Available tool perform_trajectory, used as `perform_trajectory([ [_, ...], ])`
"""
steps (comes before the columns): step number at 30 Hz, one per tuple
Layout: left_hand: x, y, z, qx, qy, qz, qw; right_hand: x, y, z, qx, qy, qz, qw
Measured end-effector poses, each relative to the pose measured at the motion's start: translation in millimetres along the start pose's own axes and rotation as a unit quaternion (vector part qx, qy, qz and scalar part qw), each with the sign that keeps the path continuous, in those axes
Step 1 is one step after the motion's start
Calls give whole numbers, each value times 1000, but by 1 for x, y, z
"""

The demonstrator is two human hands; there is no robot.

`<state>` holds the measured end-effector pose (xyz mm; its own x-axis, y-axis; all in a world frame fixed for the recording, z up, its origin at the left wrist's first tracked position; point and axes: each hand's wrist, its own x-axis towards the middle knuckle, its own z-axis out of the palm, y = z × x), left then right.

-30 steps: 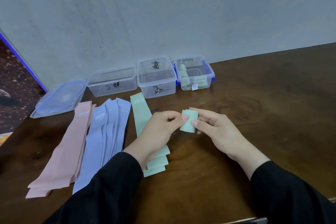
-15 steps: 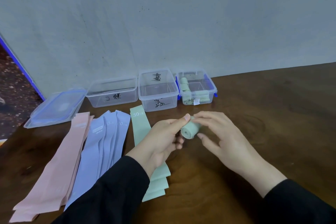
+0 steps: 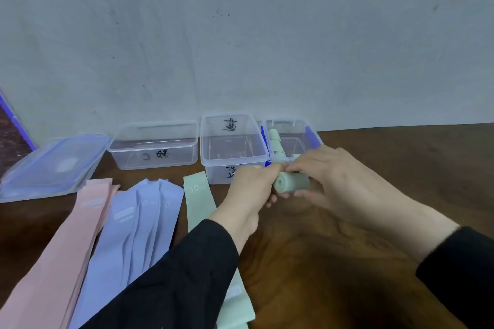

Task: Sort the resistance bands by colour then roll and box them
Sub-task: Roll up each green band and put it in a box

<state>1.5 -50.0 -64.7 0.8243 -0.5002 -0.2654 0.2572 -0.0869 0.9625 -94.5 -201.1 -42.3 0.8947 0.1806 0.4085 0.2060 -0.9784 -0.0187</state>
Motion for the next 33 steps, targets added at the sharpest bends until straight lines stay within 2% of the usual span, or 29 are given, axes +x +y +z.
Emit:
perform_trajectory([
  [4,22,17,7,39,11,78,996,25,29,3,-12,-4,13,1000],
  [6,41,19,1,126,61,188,972,39,52,1,-35,-7,44,998],
  [7,53,15,-4,203,104,278,933,47,65,0,-48,-14,61,997],
  [9,74,0,-16,366,185,435,802,62,91,2,-74,-38,91,992],
  [10,82,-10,-20,418,198,478,747,71,102,3,-87,-55,101,990],
  [11,87,-19,-21,453,197,501,710,80,110,6,-102,-73,105,987],
  [12,91,-28,-21,475,195,507,692,90,118,11,-118,-90,104,983],
  [15,95,-38,-17,490,189,497,691,120,133,30,-182,-143,97,968],
  [21,98,-42,-12,537,168,466,683,154,156,74,-359,-235,80,900],
  [26,97,-38,-10,547,164,443,691,160,162,101,-406,-256,72,874],
  [33,96,-39,-9,541,173,448,690,155,175,119,-448,-218,60,865],
])
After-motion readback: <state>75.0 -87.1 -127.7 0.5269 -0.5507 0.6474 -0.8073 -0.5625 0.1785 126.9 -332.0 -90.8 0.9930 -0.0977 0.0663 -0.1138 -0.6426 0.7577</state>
